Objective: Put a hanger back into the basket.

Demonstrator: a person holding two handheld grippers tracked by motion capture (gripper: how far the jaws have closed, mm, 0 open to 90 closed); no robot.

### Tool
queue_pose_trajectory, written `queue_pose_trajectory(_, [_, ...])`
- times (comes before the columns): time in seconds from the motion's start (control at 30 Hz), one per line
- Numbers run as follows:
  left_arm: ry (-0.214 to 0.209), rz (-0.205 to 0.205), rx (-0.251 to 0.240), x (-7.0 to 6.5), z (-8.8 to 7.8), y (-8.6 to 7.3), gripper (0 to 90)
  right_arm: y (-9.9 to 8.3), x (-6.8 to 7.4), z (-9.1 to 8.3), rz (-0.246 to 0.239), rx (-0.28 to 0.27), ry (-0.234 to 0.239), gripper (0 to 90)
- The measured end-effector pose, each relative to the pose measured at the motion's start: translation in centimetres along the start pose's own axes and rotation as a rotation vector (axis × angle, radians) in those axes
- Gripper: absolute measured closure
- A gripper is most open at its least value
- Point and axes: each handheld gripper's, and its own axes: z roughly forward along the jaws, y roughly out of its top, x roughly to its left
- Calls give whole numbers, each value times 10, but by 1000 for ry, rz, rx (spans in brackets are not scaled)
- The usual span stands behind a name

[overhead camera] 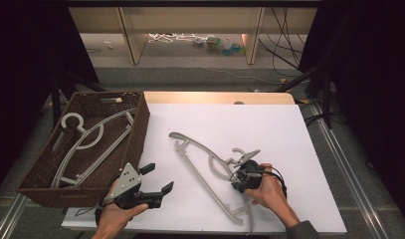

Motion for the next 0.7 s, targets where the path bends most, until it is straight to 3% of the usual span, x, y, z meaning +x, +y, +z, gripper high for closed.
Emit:
queue_pose_trajectory(0.3, [15,9,23,0,0,0,176,9,-1,2,5,60,-9,671])
queue_pose_trajectory(0.5, [16,17,28,0,1,-1,185,8,-6,1,37,52,11,728])
queue_pose_trajectory(0.7, [12,16,31,1,1,-1,185,9,-8,1,31,56,-7,797])
